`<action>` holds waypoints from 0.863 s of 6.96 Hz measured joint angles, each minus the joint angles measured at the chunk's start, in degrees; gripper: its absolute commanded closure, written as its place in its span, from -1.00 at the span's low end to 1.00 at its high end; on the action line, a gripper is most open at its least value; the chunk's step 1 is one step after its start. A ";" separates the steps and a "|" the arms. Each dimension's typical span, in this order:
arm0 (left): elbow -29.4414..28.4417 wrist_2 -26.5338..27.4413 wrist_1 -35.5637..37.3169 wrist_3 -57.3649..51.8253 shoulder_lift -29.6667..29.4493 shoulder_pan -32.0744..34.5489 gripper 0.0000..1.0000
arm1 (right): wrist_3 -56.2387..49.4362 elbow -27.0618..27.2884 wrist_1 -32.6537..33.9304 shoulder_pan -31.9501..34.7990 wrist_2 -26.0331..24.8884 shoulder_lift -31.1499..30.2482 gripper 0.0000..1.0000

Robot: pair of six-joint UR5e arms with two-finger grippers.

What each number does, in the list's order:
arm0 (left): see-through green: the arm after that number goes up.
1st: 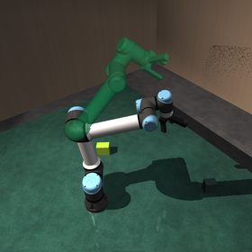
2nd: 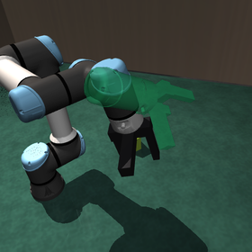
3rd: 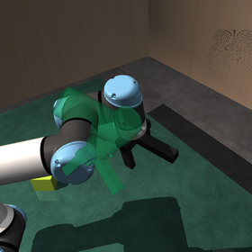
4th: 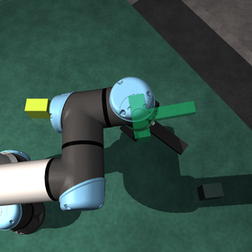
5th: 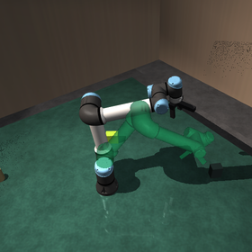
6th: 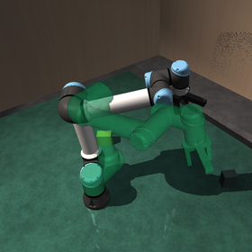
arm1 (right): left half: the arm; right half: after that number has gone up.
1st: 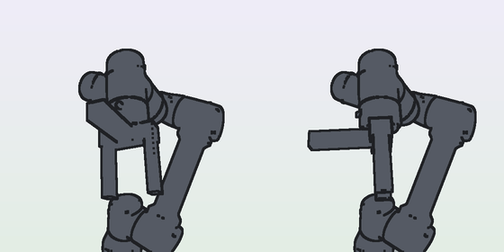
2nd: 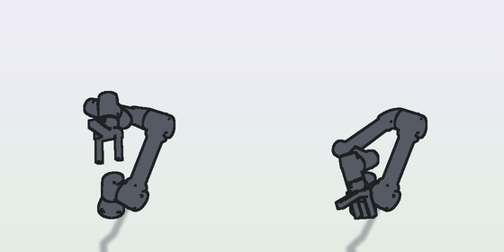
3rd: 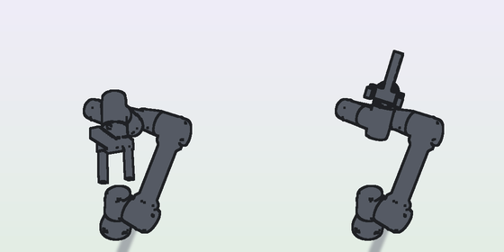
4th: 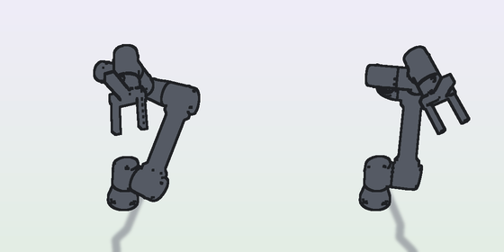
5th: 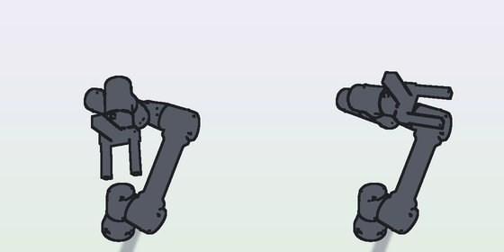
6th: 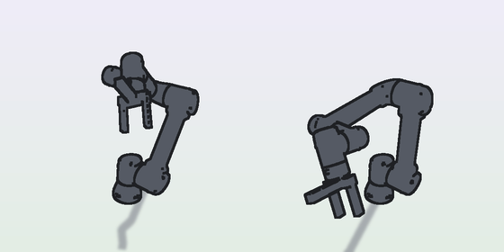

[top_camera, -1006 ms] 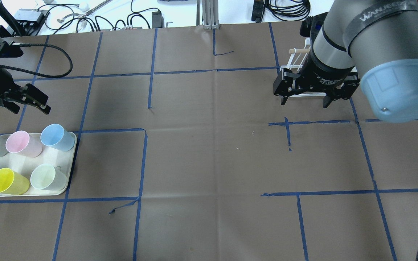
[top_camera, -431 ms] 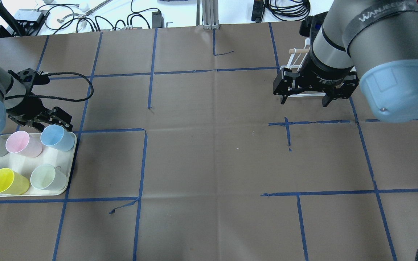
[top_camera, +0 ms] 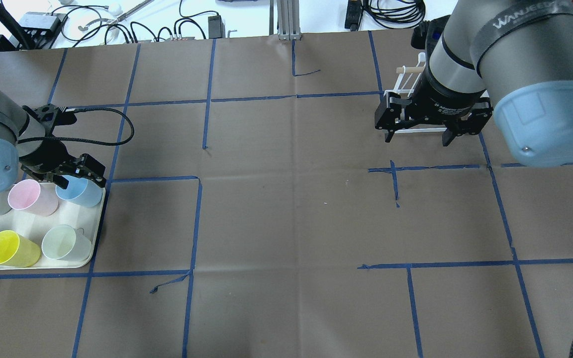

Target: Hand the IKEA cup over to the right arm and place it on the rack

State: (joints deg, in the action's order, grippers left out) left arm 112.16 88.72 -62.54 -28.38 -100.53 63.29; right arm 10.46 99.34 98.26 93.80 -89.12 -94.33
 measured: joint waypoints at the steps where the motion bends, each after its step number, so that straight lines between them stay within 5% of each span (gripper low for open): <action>1: 0.51 0.10 1.72 0.03 -1.06 -0.08 -1.00 | 0.00 0.01 0.00 -0.01 0.00 0.01 -1.00; 6: 2.42 4.28 6.10 0.21 -3.29 -0.22 -0.99 | 0.03 -0.02 0.31 0.02 0.00 -0.21 -1.00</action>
State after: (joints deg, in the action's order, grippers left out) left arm 114.58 93.00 -56.44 -28.16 -103.82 63.07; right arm 10.49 99.32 98.57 93.82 -89.12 -94.54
